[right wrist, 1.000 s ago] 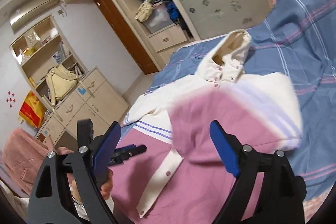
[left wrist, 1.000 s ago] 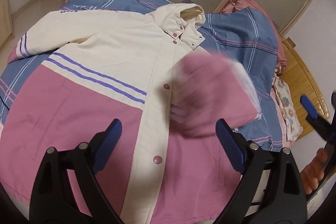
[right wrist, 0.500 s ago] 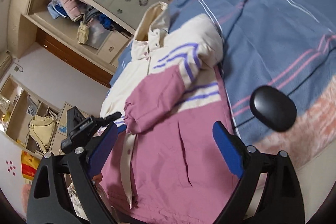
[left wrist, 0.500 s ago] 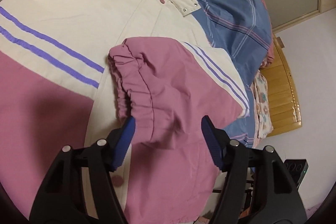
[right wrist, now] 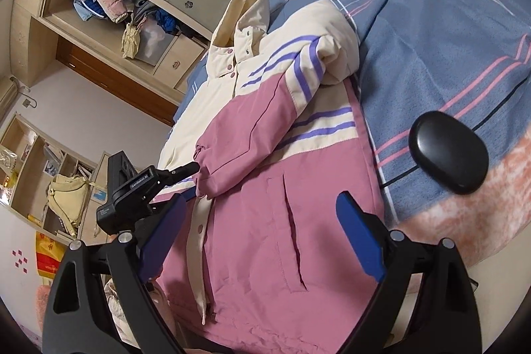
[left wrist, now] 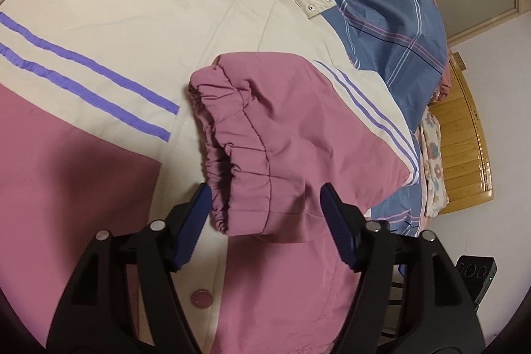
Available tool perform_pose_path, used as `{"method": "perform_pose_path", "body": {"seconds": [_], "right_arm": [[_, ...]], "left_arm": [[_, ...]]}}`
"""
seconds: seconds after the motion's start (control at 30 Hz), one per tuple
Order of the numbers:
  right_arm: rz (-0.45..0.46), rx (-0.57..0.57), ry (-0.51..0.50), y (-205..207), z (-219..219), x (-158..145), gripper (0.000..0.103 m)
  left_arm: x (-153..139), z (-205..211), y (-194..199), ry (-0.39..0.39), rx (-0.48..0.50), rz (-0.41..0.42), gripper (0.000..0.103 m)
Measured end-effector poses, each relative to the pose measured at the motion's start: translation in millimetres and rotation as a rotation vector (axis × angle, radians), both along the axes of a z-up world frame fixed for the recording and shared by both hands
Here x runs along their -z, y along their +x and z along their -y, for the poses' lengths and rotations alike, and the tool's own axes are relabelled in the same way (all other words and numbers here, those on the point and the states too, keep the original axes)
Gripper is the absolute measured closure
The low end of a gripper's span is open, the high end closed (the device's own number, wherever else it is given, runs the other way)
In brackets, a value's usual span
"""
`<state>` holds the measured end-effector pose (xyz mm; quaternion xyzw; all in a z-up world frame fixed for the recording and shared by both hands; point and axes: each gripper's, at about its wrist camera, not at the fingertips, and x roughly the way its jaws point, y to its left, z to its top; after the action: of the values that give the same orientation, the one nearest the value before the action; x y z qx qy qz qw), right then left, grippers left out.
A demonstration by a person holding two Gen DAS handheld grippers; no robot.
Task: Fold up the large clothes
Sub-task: 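Fold the pink sleeve across the jacket front with the right tool, release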
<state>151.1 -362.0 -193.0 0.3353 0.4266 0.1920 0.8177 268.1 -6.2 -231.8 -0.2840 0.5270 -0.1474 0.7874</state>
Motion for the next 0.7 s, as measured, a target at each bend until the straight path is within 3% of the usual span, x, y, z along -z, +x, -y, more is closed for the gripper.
{"method": "perform_pose_path", "body": {"seconds": [0.03, 0.07, 0.13, 0.27, 0.3, 0.33, 0.43, 0.5, 0.57, 0.63, 0.67, 0.7], "right_arm": [[-0.007, 0.001, 0.006, 0.4, -0.8, 1.7, 0.011], [-0.015, 0.001, 0.014, 0.8, -1.3, 4.1, 0.011], [-0.025, -0.001, 0.015, 1.4, -3.6, 5.5, 0.011], [-0.017, 0.001, -0.024, 0.0, -8.6, 3.0, 0.011], [-0.015, 0.001, -0.030, -0.6, -9.7, 2.4, 0.011], [-0.014, 0.001, -0.031, -1.2, -10.4, 2.6, 0.011], [-0.034, 0.010, -0.012, -1.8, -7.8, 8.7, 0.011], [-0.051, 0.017, 0.002, -2.3, -5.8, 12.5, 0.011], [-0.052, 0.022, -0.003, -4.6, -4.3, 12.4, 0.011], [-0.042, 0.030, -0.021, -6.1, -2.9, 9.8, 0.011], [-0.040, 0.035, -0.032, -6.3, -2.4, 9.1, 0.011], [-0.041, 0.038, -0.036, -5.8, -2.3, 9.6, 0.011]], "left_arm": [[0.4, 1.6, -0.6, 0.002, 0.004, -0.001, 0.065], [2.4, 3.3, 0.7, -0.020, 0.024, -0.005, 0.071], [5.1, 5.5, 2.4, -0.056, 0.046, -0.010, 0.073], [0.1, 8.6, 7.1, -0.035, 0.038, 0.023, 0.074], [-3.1, 7.9, 10.3, -0.040, 0.030, 0.038, 0.080], [-6.9, 7.2, 12.3, -0.050, 0.026, 0.063, 0.101], [-34.4, -3.1, 23.6, -0.084, -0.025, 0.223, 0.102], [-51.0, -10.1, 31.8, -0.020, -0.089, 0.282, 0.102], [-55.9, -17.4, 33.3, -0.069, -0.110, 0.248, 0.092], [-60.7, -17.1, 26.5, -0.072, -0.107, 0.241, 0.027], [-64.2, -14.2, 20.2, -0.036, -0.111, 0.254, 0.017], [-67.0, -10.5, 12.5, -0.006, -0.107, 0.272, 0.014]]}}
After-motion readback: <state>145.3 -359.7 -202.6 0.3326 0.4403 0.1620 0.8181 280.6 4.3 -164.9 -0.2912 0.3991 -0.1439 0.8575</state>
